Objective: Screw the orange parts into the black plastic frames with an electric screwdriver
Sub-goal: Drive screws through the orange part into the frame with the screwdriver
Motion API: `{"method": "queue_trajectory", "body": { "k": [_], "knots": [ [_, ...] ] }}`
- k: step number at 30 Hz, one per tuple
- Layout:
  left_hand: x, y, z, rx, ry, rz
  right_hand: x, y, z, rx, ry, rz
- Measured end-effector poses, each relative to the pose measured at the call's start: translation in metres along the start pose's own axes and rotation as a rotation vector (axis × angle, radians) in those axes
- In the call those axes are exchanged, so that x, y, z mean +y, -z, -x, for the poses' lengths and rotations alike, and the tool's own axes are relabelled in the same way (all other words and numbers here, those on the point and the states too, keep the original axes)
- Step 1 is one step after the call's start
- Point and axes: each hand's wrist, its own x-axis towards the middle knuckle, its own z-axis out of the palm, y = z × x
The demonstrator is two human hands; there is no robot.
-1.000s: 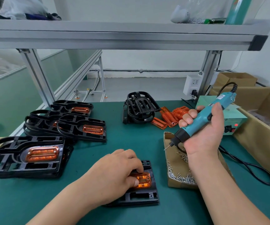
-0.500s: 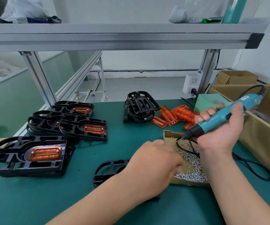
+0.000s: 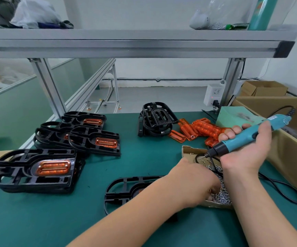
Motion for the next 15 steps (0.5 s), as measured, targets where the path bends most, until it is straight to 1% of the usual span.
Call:
{"method": "queue_trajectory", "body": {
  "k": [5, 10, 12, 15],
  "knots": [
    [-0.003, -0.001, -0.001, 0.0, -0.008, 0.037, 0.001, 0.001, 0.0, 0.003, -0.011, 0.001],
    [-0.004, -0.011, 0.006, 0.118, 0.001, 0.096, 0.002, 0.001, 0.001, -0.006, -0.012, 0.001],
    [-0.004, -0.014, 0.009, 0.148, 0.015, 0.096, 0.003, 0.0, 0.002, -0.012, -0.015, 0.001],
    [-0.006, -0.015, 0.012, 0.187, 0.043, 0.163, 0.003, 0.0, 0.002, -0.019, -0.019, -0.002]
  ]
}}
